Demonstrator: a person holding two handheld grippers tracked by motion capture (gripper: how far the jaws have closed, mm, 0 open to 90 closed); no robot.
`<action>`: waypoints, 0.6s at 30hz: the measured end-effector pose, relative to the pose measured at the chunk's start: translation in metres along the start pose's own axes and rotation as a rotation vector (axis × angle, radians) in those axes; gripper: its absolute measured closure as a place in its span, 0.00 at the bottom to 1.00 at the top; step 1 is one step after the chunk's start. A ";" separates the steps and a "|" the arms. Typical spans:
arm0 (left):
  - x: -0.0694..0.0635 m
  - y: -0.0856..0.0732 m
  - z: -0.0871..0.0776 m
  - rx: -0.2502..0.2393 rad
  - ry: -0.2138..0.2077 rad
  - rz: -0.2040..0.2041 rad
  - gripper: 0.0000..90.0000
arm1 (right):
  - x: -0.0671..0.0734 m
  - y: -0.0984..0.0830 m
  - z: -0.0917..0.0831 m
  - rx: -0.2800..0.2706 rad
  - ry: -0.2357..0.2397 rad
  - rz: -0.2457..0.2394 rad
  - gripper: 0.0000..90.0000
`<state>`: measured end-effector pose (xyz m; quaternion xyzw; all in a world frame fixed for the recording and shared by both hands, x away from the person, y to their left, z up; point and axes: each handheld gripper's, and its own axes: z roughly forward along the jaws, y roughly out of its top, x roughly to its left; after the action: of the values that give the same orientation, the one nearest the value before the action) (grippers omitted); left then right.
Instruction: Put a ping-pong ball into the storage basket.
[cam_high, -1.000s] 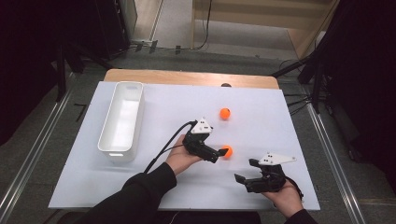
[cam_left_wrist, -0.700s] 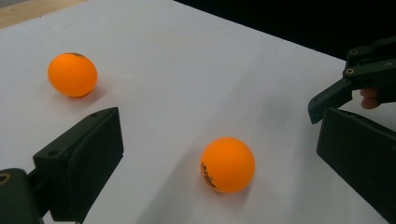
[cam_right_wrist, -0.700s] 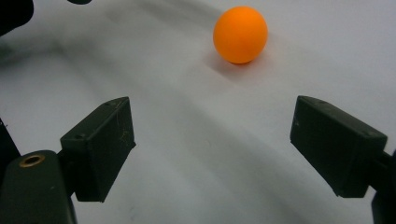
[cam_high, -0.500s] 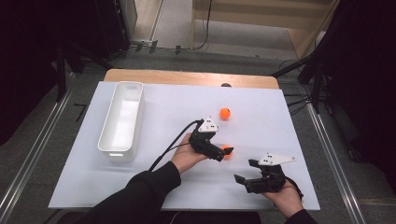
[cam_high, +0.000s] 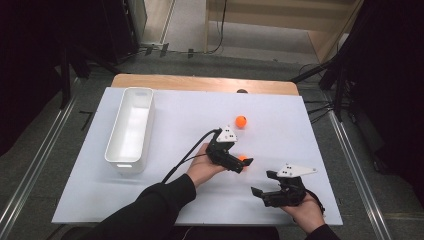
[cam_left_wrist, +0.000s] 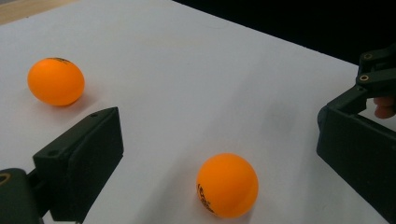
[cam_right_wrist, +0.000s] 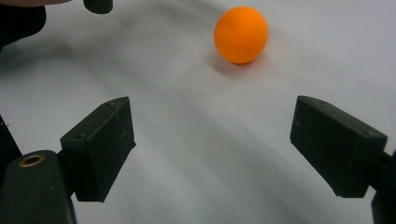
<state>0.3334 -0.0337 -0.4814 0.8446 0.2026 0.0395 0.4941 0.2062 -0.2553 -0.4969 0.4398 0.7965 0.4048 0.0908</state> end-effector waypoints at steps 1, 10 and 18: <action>0.000 0.000 0.000 -0.004 -0.001 0.002 0.01 | 0.000 0.000 0.000 -0.001 -0.003 -0.002 0.14; -0.002 -0.003 0.004 0.003 -0.005 0.010 0.01 | 0.000 0.000 0.000 0.001 0.004 -0.001 0.14; -0.002 -0.007 0.007 0.006 -0.004 0.014 0.01 | 0.000 0.000 0.000 0.009 0.007 -0.003 0.14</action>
<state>0.3314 -0.0371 -0.4907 0.8476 0.1959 0.0407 0.4915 0.2059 -0.2550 -0.4972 0.4377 0.7993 0.4025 0.0867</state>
